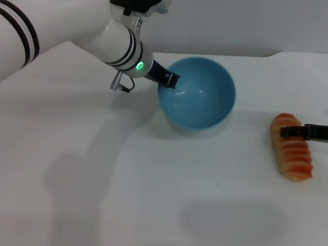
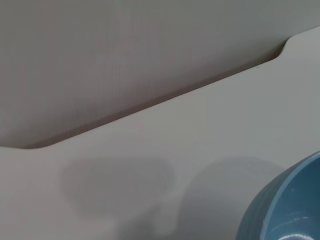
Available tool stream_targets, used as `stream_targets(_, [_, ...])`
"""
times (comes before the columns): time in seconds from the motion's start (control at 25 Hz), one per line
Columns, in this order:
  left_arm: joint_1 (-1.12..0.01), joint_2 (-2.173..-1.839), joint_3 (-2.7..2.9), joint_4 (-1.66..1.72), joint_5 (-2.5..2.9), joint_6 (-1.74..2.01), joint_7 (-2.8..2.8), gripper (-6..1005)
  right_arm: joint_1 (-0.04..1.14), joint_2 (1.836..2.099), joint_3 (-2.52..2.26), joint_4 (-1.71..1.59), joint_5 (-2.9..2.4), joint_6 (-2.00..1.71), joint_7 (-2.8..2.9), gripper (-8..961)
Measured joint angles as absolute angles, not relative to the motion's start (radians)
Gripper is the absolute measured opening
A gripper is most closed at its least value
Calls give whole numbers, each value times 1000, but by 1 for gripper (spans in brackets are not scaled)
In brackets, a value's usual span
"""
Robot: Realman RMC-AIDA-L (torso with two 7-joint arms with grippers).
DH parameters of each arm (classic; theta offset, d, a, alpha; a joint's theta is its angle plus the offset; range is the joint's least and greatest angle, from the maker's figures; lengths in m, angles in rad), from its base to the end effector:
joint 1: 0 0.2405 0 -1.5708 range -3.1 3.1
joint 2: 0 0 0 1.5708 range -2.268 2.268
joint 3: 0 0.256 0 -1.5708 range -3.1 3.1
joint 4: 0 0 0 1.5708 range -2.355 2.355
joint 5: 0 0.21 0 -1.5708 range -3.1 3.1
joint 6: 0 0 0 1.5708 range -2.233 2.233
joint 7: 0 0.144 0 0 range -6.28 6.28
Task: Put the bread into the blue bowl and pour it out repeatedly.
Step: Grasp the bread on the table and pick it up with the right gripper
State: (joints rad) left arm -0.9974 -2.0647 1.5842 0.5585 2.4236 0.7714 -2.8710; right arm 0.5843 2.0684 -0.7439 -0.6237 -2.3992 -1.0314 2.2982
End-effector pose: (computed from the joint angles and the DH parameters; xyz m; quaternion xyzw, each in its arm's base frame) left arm -0.1661 0.4434 -0.0851 -0.8584 -0.4180 0.0726 0.2884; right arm 0.3317 0.3677 -0.0073 -0.7565 0.5974 0.0697 0.2569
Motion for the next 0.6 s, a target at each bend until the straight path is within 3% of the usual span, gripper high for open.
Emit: stream_targets(0.6, [-991,-2063,1584,561,2422,771,-2868,0,588,2068,-784,-621,-2403,-1030,2296,579])
